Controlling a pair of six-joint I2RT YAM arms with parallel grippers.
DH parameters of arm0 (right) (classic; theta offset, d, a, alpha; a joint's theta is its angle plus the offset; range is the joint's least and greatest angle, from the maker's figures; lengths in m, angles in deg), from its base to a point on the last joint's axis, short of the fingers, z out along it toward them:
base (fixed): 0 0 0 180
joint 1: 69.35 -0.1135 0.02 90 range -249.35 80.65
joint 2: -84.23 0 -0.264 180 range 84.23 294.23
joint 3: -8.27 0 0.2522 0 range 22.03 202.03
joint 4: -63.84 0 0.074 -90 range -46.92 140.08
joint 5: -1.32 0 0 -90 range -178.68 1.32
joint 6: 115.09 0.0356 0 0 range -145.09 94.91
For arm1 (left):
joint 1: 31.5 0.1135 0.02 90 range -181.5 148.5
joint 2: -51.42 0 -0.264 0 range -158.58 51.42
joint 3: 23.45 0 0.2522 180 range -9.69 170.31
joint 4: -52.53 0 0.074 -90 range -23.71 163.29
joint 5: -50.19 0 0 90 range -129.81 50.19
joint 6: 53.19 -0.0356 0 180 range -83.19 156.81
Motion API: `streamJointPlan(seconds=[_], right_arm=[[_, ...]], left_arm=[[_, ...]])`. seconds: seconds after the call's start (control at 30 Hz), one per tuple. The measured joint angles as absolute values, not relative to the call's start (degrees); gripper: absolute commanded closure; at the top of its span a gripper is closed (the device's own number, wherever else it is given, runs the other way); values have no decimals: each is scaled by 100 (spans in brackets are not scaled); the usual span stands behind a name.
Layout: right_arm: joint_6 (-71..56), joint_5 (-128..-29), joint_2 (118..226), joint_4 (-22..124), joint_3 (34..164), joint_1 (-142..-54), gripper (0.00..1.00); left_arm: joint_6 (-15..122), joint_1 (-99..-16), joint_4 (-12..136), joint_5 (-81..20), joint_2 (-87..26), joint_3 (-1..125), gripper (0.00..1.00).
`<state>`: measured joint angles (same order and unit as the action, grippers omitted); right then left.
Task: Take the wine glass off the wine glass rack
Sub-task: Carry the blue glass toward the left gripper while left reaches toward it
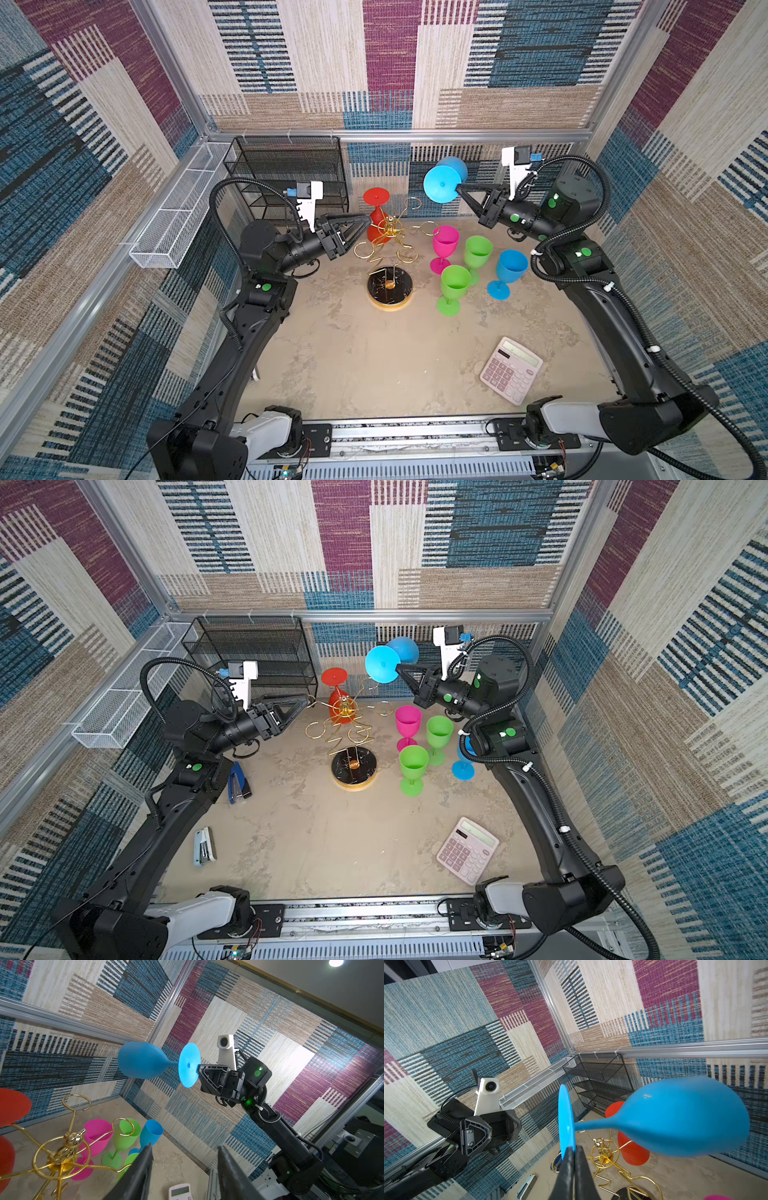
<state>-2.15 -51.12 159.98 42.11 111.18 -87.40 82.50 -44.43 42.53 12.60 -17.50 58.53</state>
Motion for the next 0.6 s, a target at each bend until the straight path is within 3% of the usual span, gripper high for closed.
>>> streamJointPlan(seconds=[0.6], right_arm=[[-259,-5118,15932,4119,11104,-9651,100]], left_arm=[[8253,-5105,4062,1222,-2266,6293,52]])
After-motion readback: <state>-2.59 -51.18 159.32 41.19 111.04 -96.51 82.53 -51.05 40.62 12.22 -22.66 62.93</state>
